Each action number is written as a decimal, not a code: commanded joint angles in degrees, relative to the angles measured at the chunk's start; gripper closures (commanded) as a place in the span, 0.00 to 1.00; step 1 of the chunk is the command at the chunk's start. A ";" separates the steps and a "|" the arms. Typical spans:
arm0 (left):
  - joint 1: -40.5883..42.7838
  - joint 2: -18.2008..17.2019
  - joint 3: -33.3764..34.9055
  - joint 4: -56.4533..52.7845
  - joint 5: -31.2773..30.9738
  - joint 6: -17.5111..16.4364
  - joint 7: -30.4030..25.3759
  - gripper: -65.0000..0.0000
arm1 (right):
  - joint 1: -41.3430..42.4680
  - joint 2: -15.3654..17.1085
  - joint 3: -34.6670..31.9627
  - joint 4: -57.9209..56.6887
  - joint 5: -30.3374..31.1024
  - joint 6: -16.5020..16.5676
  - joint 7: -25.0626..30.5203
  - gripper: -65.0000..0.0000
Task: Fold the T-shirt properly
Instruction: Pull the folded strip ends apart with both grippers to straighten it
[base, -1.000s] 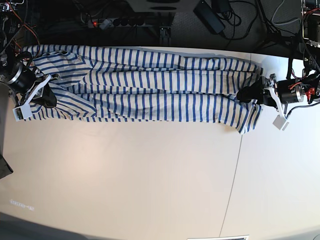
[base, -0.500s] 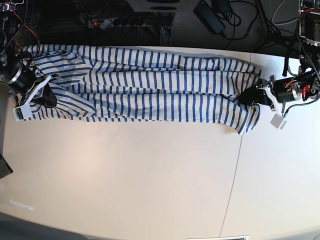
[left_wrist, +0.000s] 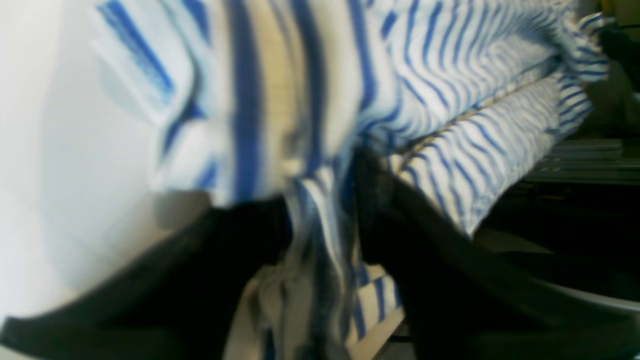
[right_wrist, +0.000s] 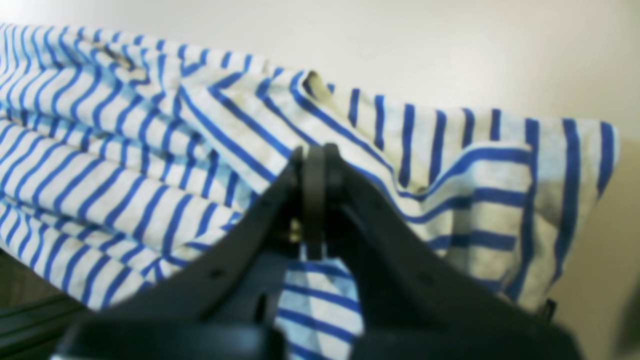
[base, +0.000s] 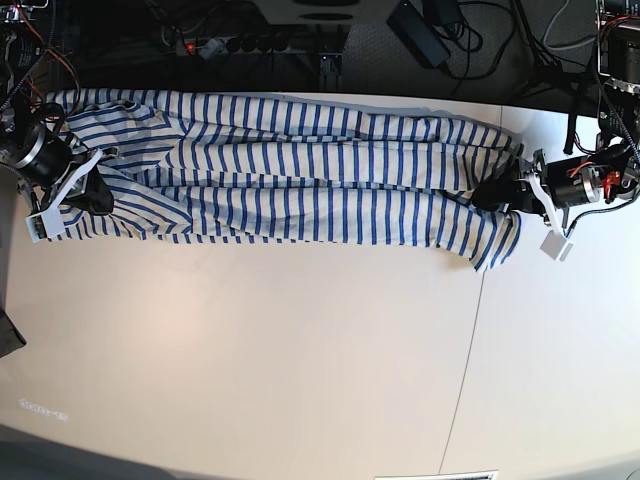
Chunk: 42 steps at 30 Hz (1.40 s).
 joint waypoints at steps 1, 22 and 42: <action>-1.18 -0.96 -0.28 0.59 0.37 -0.34 -0.63 0.58 | 0.28 1.07 0.52 0.83 0.66 3.93 0.90 1.00; -6.58 0.35 -0.28 0.57 -2.99 2.03 1.88 0.58 | 0.28 1.05 0.50 0.83 0.46 3.93 0.70 1.00; -6.73 3.58 -0.28 0.57 5.97 4.28 -3.04 1.00 | 0.33 1.05 0.52 0.83 0.70 3.93 0.72 1.00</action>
